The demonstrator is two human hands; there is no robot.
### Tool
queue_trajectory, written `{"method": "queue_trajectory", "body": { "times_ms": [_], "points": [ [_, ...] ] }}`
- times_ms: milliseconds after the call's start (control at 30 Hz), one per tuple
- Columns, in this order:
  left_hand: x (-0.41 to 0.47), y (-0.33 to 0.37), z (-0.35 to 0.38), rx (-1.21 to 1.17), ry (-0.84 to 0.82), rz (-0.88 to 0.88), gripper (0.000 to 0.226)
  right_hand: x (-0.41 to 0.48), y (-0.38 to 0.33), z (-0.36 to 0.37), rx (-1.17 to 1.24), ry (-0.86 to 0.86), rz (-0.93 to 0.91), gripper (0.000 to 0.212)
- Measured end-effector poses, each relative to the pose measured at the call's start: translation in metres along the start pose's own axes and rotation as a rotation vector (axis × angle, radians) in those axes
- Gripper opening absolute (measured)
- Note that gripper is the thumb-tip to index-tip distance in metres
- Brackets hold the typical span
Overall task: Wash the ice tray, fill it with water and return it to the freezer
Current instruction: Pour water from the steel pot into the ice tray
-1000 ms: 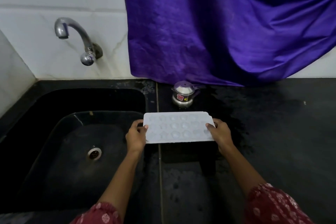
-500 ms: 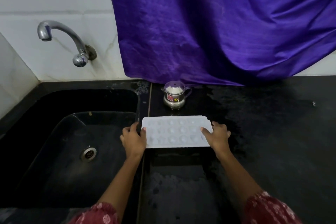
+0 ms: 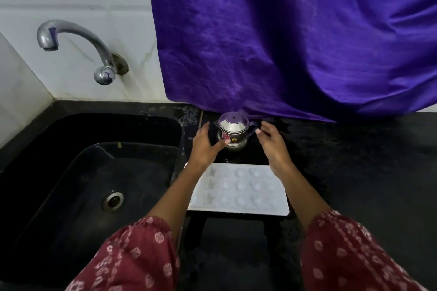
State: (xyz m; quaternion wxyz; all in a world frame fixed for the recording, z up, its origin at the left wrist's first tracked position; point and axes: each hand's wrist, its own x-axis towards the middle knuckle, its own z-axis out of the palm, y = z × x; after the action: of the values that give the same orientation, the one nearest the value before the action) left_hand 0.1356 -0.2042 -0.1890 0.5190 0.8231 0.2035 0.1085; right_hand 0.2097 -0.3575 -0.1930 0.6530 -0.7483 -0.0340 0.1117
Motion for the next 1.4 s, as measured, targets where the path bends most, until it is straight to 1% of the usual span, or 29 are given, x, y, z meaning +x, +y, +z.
{"method": "queue_trajectory", "body": {
  "times_ms": [100,167,300,433,467,600,767,867,967,1267,1333,1367,1400],
  "points": [
    [0.015,0.001,0.004,-0.046,-0.025,-0.034,0.088,0.014,0.006,0.002,0.084,-0.068,0.067,0.043],
    [0.022,0.001,0.007,-0.065,-0.039,-0.042,0.082,0.019,0.008,0.002,0.102,-0.124,0.088,0.041],
    [0.027,-0.001,0.014,-0.194,0.007,-0.026,0.063,0.025,0.010,0.002,0.109,-0.153,0.069,0.025],
    [0.027,-0.003,0.020,-0.270,0.051,-0.003,0.059,0.032,0.010,0.004,0.093,-0.117,0.045,0.010],
    [0.028,-0.003,0.020,-0.263,0.052,-0.002,0.059,0.033,0.010,0.005,0.090,-0.096,0.036,0.009],
    [0.029,-0.003,0.018,-0.265,0.057,-0.003,0.060,0.033,0.006,0.006,0.094,-0.071,-0.001,0.020],
    [0.017,0.010,0.012,-0.341,0.079,0.029,0.056,0.020,-0.004,0.001,0.166,-0.057,-0.141,0.017],
    [0.004,0.026,0.008,-0.380,0.039,0.069,0.054,0.003,-0.008,-0.002,0.246,-0.002,-0.256,0.016],
    [-0.013,0.039,0.008,-0.423,-0.023,0.097,0.051,-0.017,-0.014,-0.007,0.335,0.064,-0.321,0.018],
    [-0.064,0.059,0.022,-0.423,-0.155,0.125,0.050,-0.066,-0.029,-0.034,0.442,0.311,-0.377,0.015],
    [-0.072,0.052,0.021,-0.374,-0.235,0.151,0.055,-0.072,-0.030,-0.041,0.456,0.350,-0.375,0.014],
    [-0.074,0.045,0.018,-0.289,-0.274,0.164,0.060,-0.075,-0.029,-0.044,0.453,0.371,-0.371,0.014],
    [-0.075,0.035,0.014,-0.156,-0.296,0.185,0.066,-0.077,-0.027,-0.048,0.453,0.391,-0.369,0.014]
  ]
}}
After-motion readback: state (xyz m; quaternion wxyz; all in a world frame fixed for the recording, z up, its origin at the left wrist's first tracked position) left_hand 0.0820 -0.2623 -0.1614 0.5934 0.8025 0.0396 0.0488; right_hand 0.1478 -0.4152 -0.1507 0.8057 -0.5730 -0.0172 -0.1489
